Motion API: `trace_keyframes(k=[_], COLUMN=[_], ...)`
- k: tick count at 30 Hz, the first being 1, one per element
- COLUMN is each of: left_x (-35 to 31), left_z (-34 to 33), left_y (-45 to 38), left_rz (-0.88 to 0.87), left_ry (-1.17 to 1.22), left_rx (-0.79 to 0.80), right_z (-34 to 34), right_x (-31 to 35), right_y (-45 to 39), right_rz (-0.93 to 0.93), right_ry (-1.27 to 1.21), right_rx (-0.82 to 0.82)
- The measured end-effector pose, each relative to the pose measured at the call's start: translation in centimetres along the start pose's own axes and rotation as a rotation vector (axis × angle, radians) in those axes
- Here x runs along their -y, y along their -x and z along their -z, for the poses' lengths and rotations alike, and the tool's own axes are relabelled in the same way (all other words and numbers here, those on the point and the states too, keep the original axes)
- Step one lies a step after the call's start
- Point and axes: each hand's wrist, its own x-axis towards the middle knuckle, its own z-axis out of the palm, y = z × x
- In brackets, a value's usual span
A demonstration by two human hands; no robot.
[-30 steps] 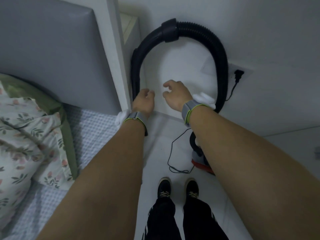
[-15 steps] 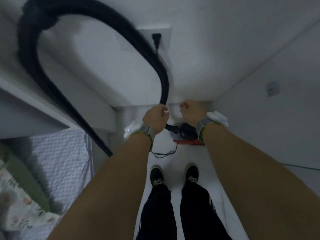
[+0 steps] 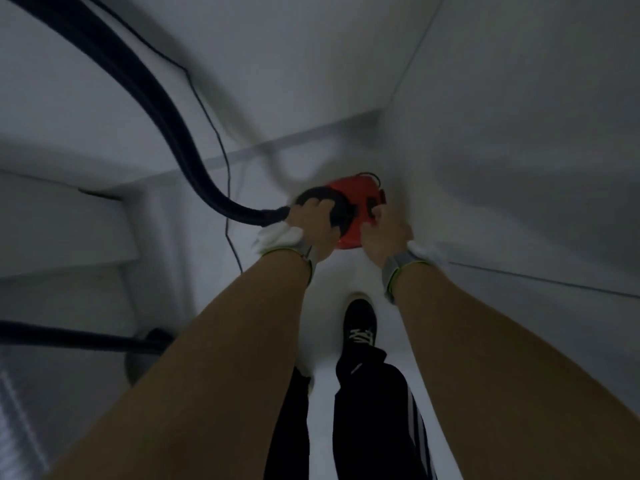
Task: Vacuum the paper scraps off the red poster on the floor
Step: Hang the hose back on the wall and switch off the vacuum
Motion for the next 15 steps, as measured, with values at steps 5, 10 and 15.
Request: trace_keyframes(k=[5,10,15], left_x=[-0.6,-1.0,0.2], left_z=[-4.9,-7.0,-7.1], left_y=[-6.8,-11.7,-12.4], left_rz=[-0.046,0.014,-0.001], left_ry=[-0.114,-0.375,-0.565], left_rx=[-0.021,-0.003,-0.089], right_z=[-3.3,-6.0,-7.1], right_x=[-4.9,-5.7,-4.9], right_y=[-6.6,-10.6,-13.4], right_rz=[-0.012,0.002,0.066], right_ry=[-0.060,-0.065,-0.072], right_rx=[-0.051,0.010,0.039])
